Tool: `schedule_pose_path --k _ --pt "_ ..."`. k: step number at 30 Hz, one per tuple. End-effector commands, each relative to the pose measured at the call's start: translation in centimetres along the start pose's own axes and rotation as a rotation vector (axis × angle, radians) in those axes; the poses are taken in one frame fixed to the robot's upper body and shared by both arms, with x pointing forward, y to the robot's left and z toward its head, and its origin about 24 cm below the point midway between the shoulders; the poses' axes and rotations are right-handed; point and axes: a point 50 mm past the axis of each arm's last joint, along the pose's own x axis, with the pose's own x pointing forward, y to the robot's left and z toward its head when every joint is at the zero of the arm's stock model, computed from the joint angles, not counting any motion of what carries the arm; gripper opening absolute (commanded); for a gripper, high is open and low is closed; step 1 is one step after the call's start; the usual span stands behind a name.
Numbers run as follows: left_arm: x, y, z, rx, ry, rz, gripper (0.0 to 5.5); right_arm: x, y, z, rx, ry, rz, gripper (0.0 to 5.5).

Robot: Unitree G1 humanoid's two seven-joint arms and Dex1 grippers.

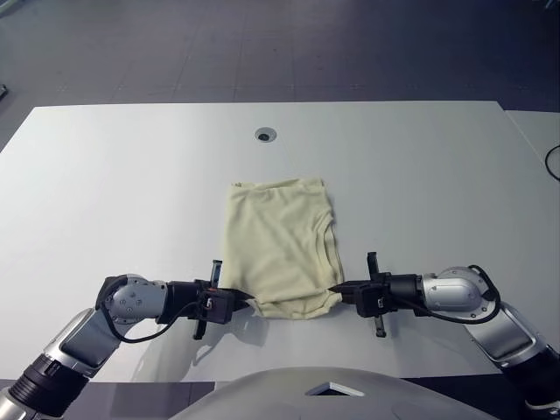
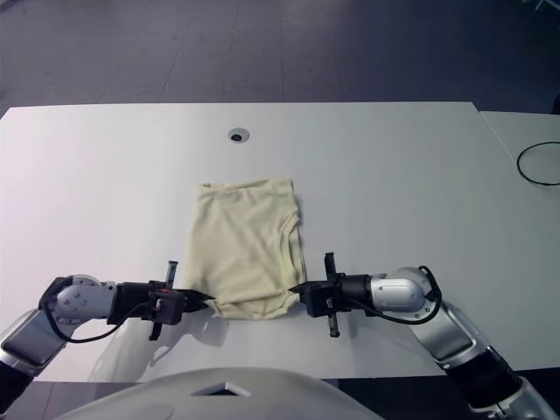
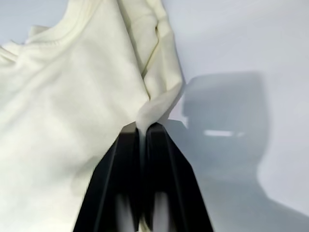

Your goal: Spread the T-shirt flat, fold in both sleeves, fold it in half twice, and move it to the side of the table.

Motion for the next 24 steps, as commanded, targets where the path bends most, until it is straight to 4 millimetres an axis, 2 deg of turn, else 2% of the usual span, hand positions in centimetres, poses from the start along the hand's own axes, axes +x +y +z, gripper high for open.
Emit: schedule_pose_path --k 1,5,11,19,24 --pt "-0.6 -0.2 1.2 -0.14 -0.029 -0.081 0.01 -1.3 0.0 1.0 0.168 -0.044 0.078 0.01" --pt "-1.5 0.2 1.9 -0.292 -0.061 -0.152 0.01 -2.9 -0.9 1.7 0.339 -0.086 0.153 0.01" --pt "-2.7 3.4 2.8 -0.442 -0.148 -0.169 0.01 -4.1 -2.0 1.5 0.586 -0.178 0.222 0.01" --pt "-3.6 8.4 2.5 -0.57 -0.209 -0.189 0.01 -5.0 -7.2 1.4 0.826 -0.377 0.152 0.01" --pt "-3.6 11.9 2.2 -0.579 -0.225 -0.175 0.01 -5.0 -9.7 0.4 0.905 -0.393 0.117 0.01"
